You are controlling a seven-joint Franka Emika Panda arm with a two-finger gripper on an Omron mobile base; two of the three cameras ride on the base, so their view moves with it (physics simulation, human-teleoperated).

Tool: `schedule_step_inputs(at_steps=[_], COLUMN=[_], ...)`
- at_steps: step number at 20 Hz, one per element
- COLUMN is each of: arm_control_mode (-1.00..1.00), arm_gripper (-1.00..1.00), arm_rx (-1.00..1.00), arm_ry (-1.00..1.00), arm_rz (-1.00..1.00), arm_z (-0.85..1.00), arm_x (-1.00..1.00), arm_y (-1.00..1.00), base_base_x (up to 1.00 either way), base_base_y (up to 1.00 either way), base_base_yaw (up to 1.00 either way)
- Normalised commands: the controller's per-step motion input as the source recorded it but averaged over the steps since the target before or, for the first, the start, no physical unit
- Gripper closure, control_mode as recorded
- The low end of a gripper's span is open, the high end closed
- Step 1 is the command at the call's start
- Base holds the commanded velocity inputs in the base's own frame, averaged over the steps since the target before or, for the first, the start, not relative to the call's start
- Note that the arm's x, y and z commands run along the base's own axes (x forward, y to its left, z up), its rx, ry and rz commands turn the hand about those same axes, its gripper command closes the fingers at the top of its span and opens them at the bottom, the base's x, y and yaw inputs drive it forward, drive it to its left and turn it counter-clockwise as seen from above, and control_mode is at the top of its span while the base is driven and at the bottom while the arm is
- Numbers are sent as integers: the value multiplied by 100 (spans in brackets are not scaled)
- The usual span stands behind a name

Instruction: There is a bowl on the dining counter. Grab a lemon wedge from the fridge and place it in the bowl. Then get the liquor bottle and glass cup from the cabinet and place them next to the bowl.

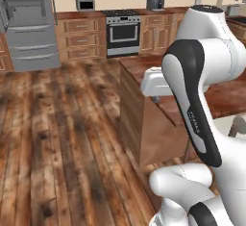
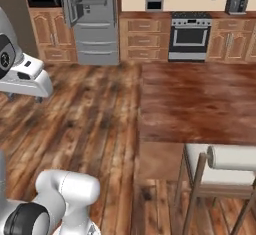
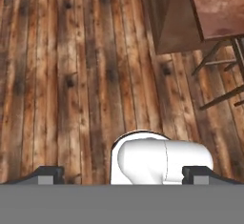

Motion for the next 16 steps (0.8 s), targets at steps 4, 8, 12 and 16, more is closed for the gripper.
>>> schedule_step_inputs(at_steps=[4,8,12,16], arm_control_mode=[100,100,100,100], arm_gripper=[-100,-100,-100,-100], arm_rx=[0,0,0,0], arm_ry=[0,0,0,0], arm_rz=[0,0,0,0], arm_z=[0,0,0,0], arm_x=[0,0,0,0], arm_y=[0,0,0,0], base_base_x=[100,100,100,100], base_base_y=[57,50,49,54], base_base_yaw=[-10,-12,-15,-16])
